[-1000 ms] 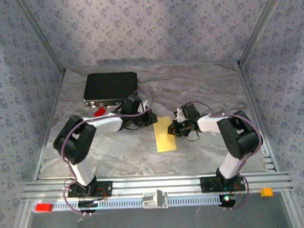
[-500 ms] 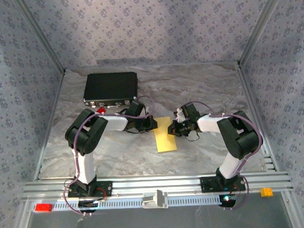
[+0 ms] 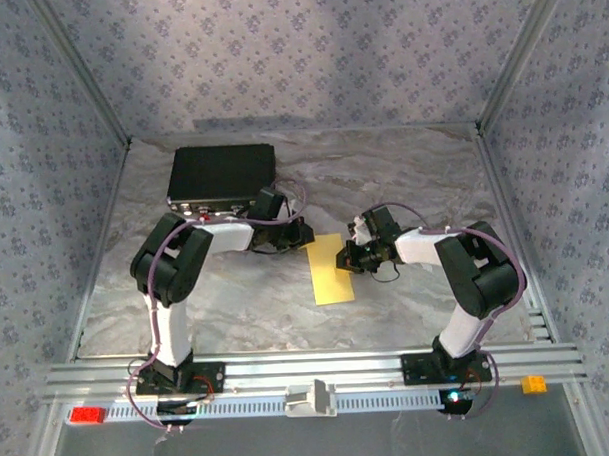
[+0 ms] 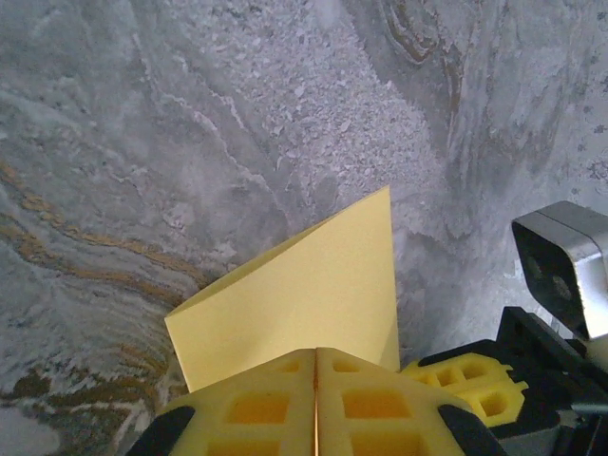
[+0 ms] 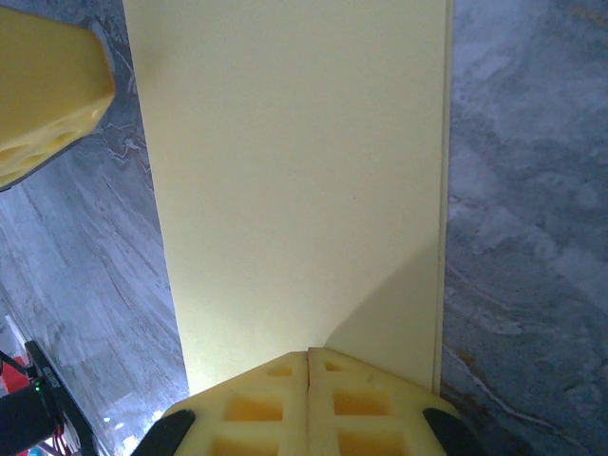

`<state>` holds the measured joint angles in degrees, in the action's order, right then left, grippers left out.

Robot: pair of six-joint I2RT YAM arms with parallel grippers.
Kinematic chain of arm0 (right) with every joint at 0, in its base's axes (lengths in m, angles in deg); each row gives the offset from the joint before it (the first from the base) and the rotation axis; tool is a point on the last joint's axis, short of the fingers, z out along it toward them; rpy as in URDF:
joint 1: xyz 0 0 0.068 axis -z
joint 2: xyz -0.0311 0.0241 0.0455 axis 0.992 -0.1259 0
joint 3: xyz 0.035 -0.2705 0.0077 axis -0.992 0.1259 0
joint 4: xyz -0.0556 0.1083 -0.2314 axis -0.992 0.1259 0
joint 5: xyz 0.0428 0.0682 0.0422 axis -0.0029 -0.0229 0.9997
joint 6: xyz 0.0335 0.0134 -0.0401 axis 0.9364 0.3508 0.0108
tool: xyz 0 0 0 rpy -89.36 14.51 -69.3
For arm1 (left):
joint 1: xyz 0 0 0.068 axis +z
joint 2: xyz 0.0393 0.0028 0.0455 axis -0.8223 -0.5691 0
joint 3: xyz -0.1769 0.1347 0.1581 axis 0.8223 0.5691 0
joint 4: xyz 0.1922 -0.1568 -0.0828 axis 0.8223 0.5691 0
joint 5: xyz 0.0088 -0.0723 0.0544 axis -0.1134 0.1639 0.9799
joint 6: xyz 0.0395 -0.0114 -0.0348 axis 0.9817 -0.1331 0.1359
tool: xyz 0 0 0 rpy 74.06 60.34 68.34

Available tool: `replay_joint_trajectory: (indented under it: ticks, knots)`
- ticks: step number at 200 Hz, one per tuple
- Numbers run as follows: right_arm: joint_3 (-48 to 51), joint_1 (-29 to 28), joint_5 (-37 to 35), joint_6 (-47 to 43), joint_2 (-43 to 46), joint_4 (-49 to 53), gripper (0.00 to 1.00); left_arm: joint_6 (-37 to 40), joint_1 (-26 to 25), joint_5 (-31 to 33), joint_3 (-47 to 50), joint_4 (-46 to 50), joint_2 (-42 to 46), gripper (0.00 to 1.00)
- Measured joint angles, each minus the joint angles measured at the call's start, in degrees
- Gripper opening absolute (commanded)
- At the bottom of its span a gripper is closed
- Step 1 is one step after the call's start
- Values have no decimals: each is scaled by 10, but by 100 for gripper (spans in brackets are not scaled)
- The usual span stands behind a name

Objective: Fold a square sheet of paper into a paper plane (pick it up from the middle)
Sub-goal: First fold the square sheet of paper in half at the center of the table.

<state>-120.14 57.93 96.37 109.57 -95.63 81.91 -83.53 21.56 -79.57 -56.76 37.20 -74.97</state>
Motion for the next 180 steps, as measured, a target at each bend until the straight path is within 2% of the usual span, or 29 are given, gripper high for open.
replay_joint_trajectory:
  ticks: [76,100,112,134,150,180]
  knots:
    - [0,0,2,1,0,0,0,-17,1,9,-3,-5,-24,7]
    - [0,0,-1,8,8,10,12,-19,1,9,-3,-4,-24,7]
    - [2,0,-8,12,21,30,22,-19,1,9,-3,-4,-24,7]
    - [4,0,-29,19,70,79,25,-19,1,9,-3,-4,-24,6]
    - [8,1,-42,27,115,105,34,-19,1,9,-3,-4,-24,6]
    - [43,2,-48,56,185,125,36,-19,1,9,-3,-3,-24,6]
